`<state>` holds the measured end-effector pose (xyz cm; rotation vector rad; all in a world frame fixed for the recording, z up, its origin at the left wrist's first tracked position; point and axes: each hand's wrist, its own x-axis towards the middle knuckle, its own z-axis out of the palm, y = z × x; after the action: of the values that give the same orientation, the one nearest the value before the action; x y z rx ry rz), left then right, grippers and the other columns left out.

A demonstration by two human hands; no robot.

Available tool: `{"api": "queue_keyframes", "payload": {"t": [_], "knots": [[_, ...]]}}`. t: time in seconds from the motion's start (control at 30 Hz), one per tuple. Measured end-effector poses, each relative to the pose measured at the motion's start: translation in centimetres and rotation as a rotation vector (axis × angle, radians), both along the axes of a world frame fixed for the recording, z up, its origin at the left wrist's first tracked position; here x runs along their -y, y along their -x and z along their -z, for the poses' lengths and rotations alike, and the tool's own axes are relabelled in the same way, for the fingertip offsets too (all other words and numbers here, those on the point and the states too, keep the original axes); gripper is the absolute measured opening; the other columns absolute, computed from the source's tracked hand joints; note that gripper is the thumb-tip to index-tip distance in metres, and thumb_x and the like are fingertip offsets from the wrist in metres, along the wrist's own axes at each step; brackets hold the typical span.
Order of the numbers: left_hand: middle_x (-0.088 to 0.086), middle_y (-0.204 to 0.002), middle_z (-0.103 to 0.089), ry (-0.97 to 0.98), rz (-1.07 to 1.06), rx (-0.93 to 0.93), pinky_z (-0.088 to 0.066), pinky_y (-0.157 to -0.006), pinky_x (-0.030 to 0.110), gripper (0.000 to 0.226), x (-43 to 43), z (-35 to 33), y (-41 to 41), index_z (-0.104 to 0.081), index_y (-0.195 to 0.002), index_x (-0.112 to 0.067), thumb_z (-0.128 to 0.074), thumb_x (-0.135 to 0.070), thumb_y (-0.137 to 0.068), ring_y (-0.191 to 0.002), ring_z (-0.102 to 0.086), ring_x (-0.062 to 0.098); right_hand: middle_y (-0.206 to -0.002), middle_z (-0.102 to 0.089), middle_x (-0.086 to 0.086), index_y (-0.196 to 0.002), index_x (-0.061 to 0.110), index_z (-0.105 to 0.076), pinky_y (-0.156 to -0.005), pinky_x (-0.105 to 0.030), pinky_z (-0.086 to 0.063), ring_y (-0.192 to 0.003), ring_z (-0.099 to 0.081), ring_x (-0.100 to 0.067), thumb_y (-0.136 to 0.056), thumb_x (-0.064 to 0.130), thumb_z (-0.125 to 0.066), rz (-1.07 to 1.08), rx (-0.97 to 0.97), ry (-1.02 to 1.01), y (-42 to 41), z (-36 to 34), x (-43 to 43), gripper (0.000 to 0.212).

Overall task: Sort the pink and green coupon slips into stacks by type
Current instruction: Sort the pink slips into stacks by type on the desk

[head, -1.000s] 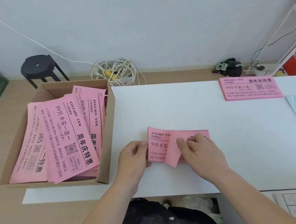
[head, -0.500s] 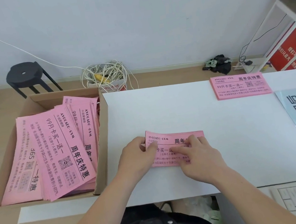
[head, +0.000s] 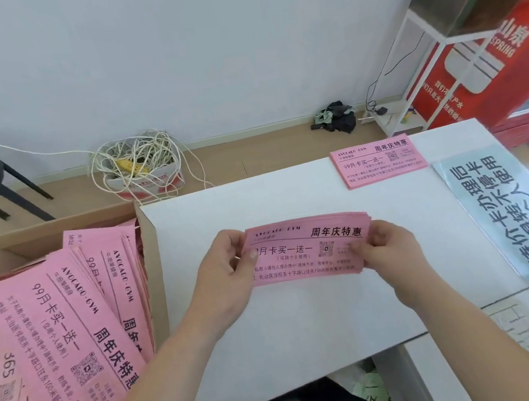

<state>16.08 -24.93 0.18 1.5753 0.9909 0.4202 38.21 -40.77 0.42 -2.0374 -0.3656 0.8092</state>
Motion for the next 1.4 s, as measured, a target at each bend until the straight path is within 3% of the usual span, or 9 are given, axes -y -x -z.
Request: {"api": "queue_keyframes", "payload": {"t": [0.17, 0.27, 0.33, 0.43, 0.57, 0.83, 1.0, 1.13, 1.4], "knots": [[-0.010, -0.102, -0.071, -0.078, 0.051, -0.103, -0.052, -0.078, 0.032, 0.015, -1.3, 0.6, -2.9, -0.050, -0.103, -0.030, -0.052, -0.016, -0.103, -0.089, -0.066, 0.014, -0.087, -0.075, 0.014, -0.099, 0.026, -0.066, -0.063, -0.021, -0.046, -0.071, -0.065, -0.001, -0.097, 0.004, -0.059, 0.050, 0.153, -0.106, -1.8, -1.2, -0.9, 0.024], [-0.006, -0.091, -0.069, -0.081, 0.082, -0.170, -0.044, -0.066, 0.031, 0.015, -2.1, 1.8, -4.4, -0.047, -0.098, -0.028, -0.050, -0.014, -0.103, -0.073, -0.056, 0.016, -0.099, -0.074, 0.022, -0.100, 0.029, -0.059, -0.059, -0.016, -0.042, -0.071, -0.061, 0.002, -0.100, 0.005, -0.053, 0.029, 0.156, -0.113, -2.8, -0.4, -1.7, 0.025], [-0.006, -0.093, -0.067, -0.099, 0.112, -0.243, -0.047, -0.071, 0.034, 0.012, -2.1, 2.6, -4.9, -0.048, -0.100, -0.028, -0.052, -0.017, -0.102, -0.083, -0.059, 0.018, -0.106, -0.073, 0.022, -0.101, 0.031, -0.057, -0.064, -0.017, -0.046, -0.087, -0.066, 0.000, -0.101, 0.004, -0.051, 0.024, 0.111, -0.093, -3.0, 0.8, -1.9, 0.027], [-0.011, -0.105, -0.058, -0.199, 0.159, -0.368, -0.049, -0.088, 0.039, 0.021, -2.0, 3.5, -5.2, -0.052, -0.120, -0.030, -0.054, -0.022, -0.100, -0.106, -0.054, 0.016, -0.102, -0.071, 0.019, -0.111, 0.033, -0.059, -0.064, -0.013, -0.046, -0.084, -0.063, 0.006, -0.101, 0.004, -0.050, 0.039, 0.074, -0.039, -3.0, 2.3, -2.1, 0.031], [-0.006, -0.115, -0.054, -0.192, 0.160, -0.395, -0.045, -0.086, 0.033, 0.023, -1.0, 4.6, -5.7, -0.049, -0.126, -0.025, -0.047, -0.024, -0.104, -0.106, -0.054, 0.019, -0.106, -0.069, 0.019, -0.119, 0.033, -0.063, -0.074, -0.018, -0.044, -0.099, -0.061, 0.002, -0.102, 0.003, -0.042, 0.045, 0.053, -0.017, -2.3, 3.5, -2.9, 0.040], [-0.003, -0.115, -0.062, -0.221, 0.171, -0.307, -0.045, -0.082, 0.031, 0.018, -3.0, 3.3, -12.6, -0.055, -0.117, -0.017, -0.042, -0.015, -0.105, -0.100, -0.057, 0.016, -0.083, -0.068, 0.003, -0.096, 0.025, -0.066, -0.057, -0.028, -0.043, -0.071, -0.058, -0.016, -0.099, 0.003, -0.046, 0.013, 0.239, 0.083, -10.3, 0.6, -4.1, 0.029], [-0.006, -0.104, -0.063, 0.015, 0.218, -0.248, -0.048, -0.071, 0.030, 0.017, -4.6, 1.2, -21.9, -0.057, -0.114, -0.020, -0.042, -0.021, -0.106, -0.086, -0.059, 0.018, -0.085, -0.069, 0.003, -0.100, 0.025, -0.066, -0.067, -0.035, -0.051, -0.077, -0.063, -0.023, -0.095, 0.002, -0.048, -0.036, 0.396, 0.200, -20.1, -0.9, -5.4, 0.030], [-0.001, -0.084, -0.063, 0.175, 0.166, -0.213, -0.044, -0.051, 0.016, 0.012, -4.3, 1.8, -27.8, -0.060, -0.108, -0.015, -0.049, -0.019, -0.105, -0.066, -0.058, 0.013, -0.086, -0.070, 0.004, -0.107, 0.027, -0.068, -0.059, -0.030, -0.048, -0.078, -0.065, -0.022, -0.090, -0.003, -0.044, -0.033, 0.412, 0.254, -25.2, -0.7, -6.1, 0.042], [-0.001, -0.091, -0.070, 0.158, 0.102, -0.247, -0.050, -0.067, 0.030, 0.009, -3.8, 5.4, -31.1, -0.057, -0.102, -0.023, -0.064, -0.026, -0.098, -0.082, -0.068, 0.019, -0.086, -0.068, -0.009, -0.105, 0.012, -0.070, -0.062, -0.037, -0.046, -0.078, -0.058, -0.034, -0.095, 0.000, -0.044, -0.035, 0.391, 0.296, -28.7, 2.3, -6.4, 0.030]]}}
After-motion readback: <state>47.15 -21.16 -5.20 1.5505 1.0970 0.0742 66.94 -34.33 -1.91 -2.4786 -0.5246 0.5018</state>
